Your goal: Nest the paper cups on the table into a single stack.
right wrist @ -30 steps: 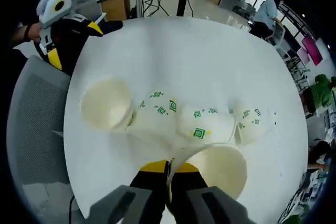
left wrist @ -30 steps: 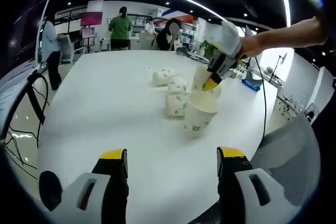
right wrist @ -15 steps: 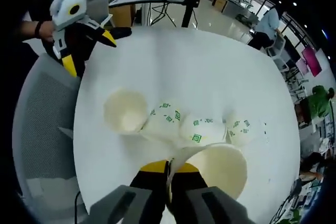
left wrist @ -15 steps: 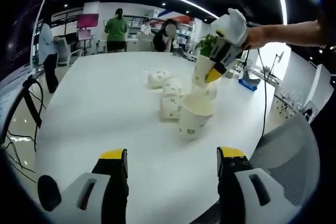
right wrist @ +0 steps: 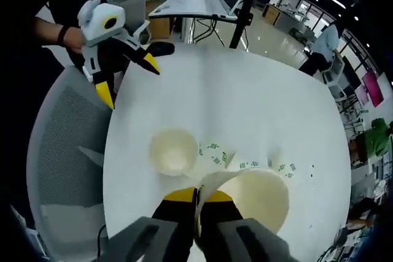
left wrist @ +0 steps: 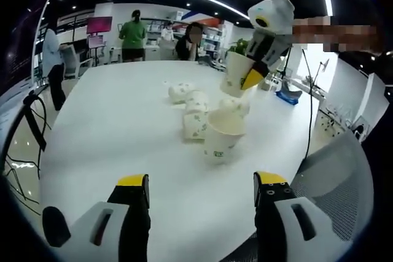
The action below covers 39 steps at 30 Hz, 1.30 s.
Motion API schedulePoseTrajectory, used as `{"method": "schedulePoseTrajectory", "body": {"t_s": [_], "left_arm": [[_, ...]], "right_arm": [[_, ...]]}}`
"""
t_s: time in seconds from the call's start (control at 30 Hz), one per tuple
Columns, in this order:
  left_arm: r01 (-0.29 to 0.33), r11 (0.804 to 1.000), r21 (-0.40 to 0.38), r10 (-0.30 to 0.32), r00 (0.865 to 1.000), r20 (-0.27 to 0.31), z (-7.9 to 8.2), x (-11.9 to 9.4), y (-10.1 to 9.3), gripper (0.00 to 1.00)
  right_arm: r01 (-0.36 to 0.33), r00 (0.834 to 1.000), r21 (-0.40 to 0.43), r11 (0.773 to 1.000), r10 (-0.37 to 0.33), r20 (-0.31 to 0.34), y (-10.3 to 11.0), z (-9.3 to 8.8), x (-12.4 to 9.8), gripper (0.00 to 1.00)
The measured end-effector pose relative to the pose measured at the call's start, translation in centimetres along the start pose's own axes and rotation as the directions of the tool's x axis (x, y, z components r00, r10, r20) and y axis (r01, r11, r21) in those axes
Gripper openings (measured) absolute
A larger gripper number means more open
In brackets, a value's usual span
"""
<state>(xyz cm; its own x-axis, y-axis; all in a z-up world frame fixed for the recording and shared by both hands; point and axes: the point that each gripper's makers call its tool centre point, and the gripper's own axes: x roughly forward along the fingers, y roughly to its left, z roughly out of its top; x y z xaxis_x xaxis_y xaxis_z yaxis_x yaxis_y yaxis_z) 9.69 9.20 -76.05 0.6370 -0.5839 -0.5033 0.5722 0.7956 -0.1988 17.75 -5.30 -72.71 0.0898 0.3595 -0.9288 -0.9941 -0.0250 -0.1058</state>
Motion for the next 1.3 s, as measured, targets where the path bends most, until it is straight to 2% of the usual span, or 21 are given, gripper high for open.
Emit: {"method": "schedulePoseTrajectory", "body": {"t_s": [0.17, 0.43, 0.57, 0.83, 1.3], "left_arm": [[0.000, 1.000, -0.002, 0.000, 1.000, 0.001, 0.0, -0.2, -0.2, 0.67], [-0.002, 1.000, -0.004, 0.002, 1.000, -0.001, -0.1, 0.0, 0.2, 0.68], [-0.007, 1.000, -0.008, 0.007, 1.000, 0.001, -0.1, -0.3, 0.2, 0.67], [-0.013, 1.000, -0.012, 0.014, 1.000, 0.001, -0.3, -0.2, 0.6, 0.67], [-0.021, 1.000, -0.018, 0.021, 1.000, -0.004, -0.6, -0.8, 0.8, 0.67]], "right_arm": [[-0.032, 0.999, -0.037, 0.999, 0.032, 0.012, 0.9, 1.6, -0.1, 0.00], [-0.074, 0.996, -0.100, 0.992, 0.078, 0.032, 3.4, 5.1, -0.3, 0.00], [-0.104, 0.994, -0.129, 0.986, 0.107, 0.022, 4.6, 5.8, 0.1, 0.00], [-0.138, 0.990, -0.159, 0.978, 0.140, 0.004, 5.5, 6.2, 1.0, 0.00], [-0.170, 0.985, -0.165, 0.971, 0.168, -0.029, 5.5, 5.2, 2.9, 0.00]]}}
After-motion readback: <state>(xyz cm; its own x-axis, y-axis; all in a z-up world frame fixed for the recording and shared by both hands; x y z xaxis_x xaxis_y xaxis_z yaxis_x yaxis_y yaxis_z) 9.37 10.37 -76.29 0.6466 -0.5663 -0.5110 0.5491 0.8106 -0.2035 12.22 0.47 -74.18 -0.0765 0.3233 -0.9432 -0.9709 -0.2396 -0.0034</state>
